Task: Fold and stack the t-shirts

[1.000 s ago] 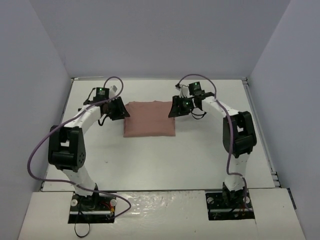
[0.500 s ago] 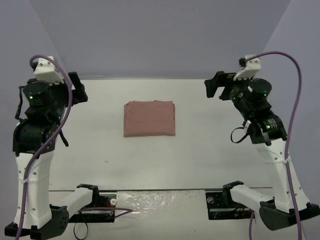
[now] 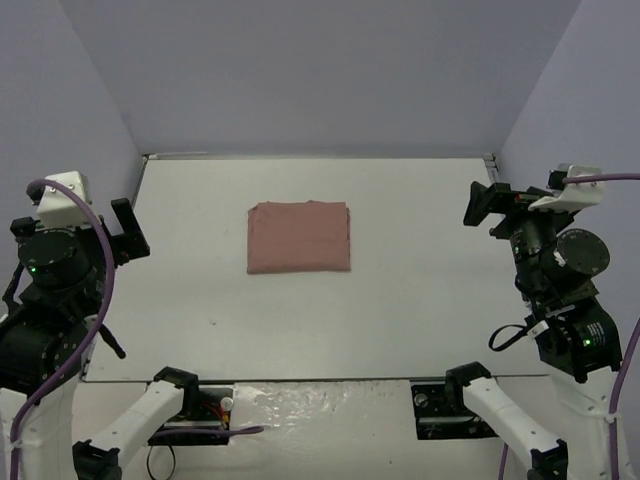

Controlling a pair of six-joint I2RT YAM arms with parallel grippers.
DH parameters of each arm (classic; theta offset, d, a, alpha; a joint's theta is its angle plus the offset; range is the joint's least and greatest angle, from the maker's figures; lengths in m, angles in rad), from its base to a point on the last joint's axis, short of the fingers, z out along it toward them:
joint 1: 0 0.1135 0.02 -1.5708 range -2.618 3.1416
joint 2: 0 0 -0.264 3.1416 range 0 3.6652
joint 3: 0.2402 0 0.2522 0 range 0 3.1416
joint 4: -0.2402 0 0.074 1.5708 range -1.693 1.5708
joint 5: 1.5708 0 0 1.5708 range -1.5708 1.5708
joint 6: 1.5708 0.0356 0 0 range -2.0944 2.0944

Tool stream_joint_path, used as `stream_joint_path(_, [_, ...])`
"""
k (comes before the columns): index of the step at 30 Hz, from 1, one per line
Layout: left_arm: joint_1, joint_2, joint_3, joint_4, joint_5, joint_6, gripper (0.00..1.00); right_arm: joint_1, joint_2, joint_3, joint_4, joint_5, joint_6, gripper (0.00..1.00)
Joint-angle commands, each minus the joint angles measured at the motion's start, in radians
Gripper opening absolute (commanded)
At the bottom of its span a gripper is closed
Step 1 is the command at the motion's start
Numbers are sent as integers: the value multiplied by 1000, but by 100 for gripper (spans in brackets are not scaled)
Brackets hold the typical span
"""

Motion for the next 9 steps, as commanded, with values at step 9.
stream_joint_path(9, [-6,44,-42,9,-12,-5,97,-6,84,26,51,23,-76,100])
